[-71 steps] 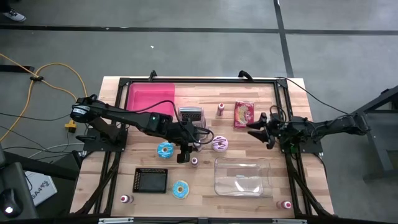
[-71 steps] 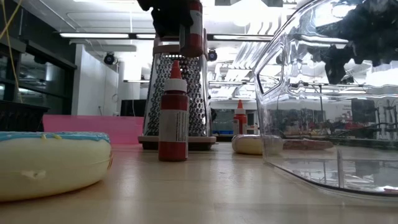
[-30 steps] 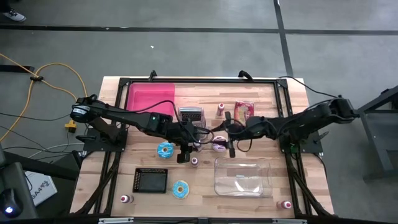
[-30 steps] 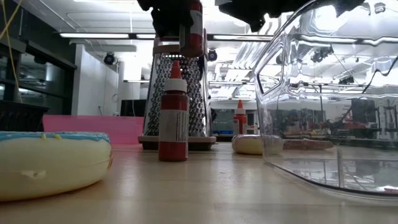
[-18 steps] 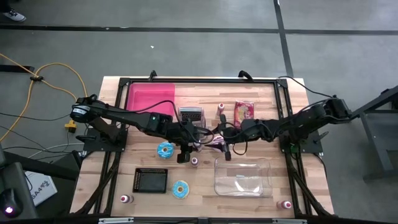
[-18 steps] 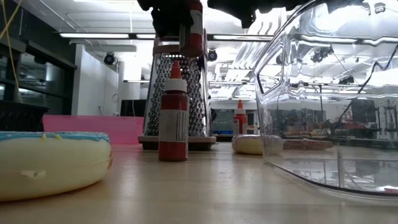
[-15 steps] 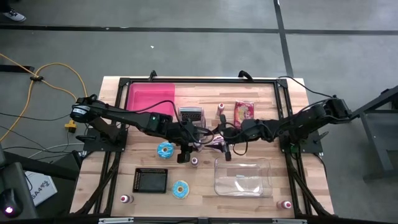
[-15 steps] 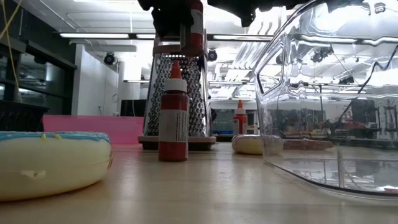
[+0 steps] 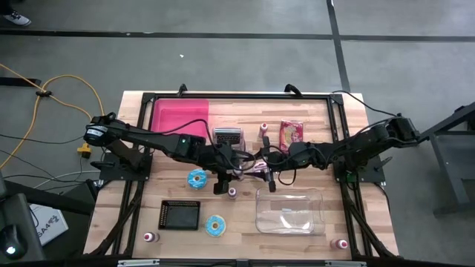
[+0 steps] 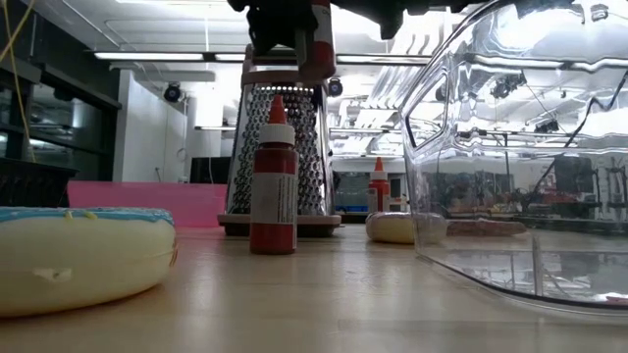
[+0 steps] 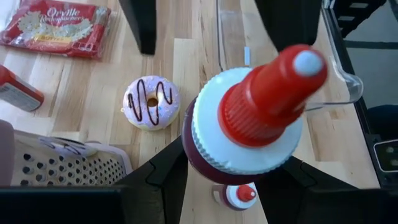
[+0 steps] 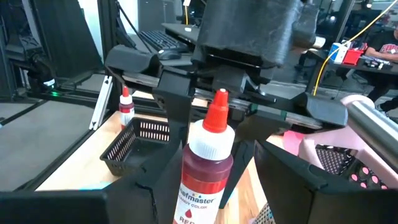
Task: Pick & Place Food Item
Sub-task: Put the top red food coloring bottle into the transparent bin
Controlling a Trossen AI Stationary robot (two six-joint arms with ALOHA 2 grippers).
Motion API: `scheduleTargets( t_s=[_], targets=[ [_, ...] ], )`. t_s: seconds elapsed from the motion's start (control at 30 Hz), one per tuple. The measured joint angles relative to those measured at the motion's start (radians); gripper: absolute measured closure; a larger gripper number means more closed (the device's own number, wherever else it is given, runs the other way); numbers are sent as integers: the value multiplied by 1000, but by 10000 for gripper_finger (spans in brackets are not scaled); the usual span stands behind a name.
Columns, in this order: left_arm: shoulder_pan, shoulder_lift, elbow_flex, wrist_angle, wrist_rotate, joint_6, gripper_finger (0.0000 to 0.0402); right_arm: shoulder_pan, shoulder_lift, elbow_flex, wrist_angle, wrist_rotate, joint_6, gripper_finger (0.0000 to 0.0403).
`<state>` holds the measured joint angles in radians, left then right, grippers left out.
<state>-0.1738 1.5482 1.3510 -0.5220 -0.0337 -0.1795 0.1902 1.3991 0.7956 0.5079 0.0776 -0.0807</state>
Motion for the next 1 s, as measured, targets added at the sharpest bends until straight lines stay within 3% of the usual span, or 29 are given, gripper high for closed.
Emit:
scheduleTargets(
  t_s=[1.0],
  targets=[
    [17, 0, 0, 73, -24, 39, 248, 0, 0, 0, 45, 2, -22, 214]
  ],
)
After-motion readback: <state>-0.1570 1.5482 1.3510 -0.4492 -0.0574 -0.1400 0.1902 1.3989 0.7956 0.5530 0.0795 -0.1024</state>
